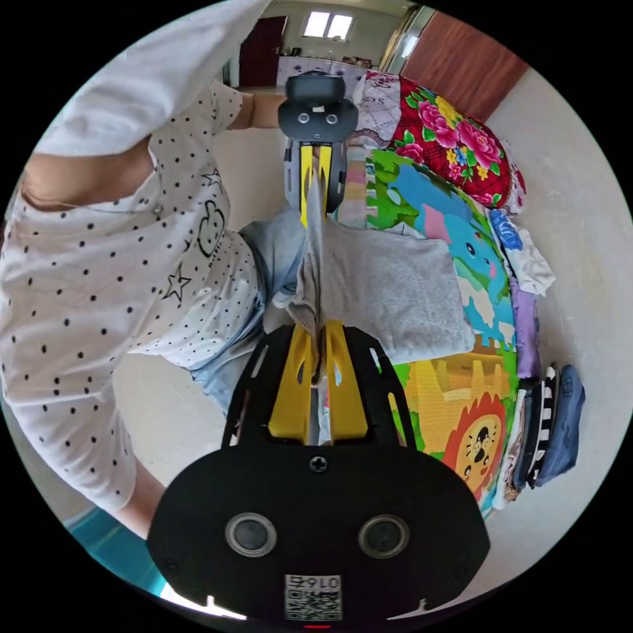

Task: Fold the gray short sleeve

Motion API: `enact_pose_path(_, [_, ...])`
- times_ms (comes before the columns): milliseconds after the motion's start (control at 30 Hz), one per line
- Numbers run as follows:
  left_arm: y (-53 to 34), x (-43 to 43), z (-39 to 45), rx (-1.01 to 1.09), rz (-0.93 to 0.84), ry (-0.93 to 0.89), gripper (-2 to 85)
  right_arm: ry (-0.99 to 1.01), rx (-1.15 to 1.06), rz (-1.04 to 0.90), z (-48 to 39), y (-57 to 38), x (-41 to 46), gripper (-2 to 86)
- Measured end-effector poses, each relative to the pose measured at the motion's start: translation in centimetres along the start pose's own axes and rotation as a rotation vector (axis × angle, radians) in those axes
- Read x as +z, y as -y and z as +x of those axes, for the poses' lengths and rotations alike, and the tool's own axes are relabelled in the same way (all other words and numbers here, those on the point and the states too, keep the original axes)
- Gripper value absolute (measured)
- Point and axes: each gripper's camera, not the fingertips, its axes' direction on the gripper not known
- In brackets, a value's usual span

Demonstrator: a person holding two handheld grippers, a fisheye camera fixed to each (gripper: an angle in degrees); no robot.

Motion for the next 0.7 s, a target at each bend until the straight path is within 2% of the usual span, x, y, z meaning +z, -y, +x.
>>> enact_pose_path(100, [-0.9, -3.2, -8.4, -0.064, 0.045, -0.118, 0.1, 0.074, 0.036, 0.015, 7.4, 0.4, -0.3, 2.4])
enact_pose_path(200, [-2.0, -4.3, -17.5, -0.113, 0.005, -0.207, 0.6, 0.145, 0.077, -0.018, 16.6, 0.8, 1.0, 1.9])
enact_pose_path(333, [-3.3, -2.1, -28.8, -0.236, -0.090, -0.300, 1.1, 0.315, 0.178, -0.137, 30.3, 2.1, 8.0, 1.1])
enact_pose_path(400, [-5.1, 0.8, -35.4, -0.374, -0.102, -0.396, 1.1, 0.378, 0.255, -0.225, 35.2, 2.0, 12.9, 1.0])
enact_pose_path(467, [-6.6, 2.9, -38.9, -0.460, -0.090, -0.464, 1.0, 0.463, 0.357, -0.294, 40.0, 1.2, 19.2, 0.8])
enact_pose_path(567, [-8.1, 4.4, -41.2, -0.478, -0.064, -0.510, 0.8, 0.567, 0.424, -0.313, 43.1, -0.3, 24.4, 0.8])
enact_pose_path(700, [-8.8, 1.6, -42.0, -0.412, -0.035, -0.466, 0.9, 0.614, 0.423, -0.269, 44.2, -1.9, 25.7, 0.9])
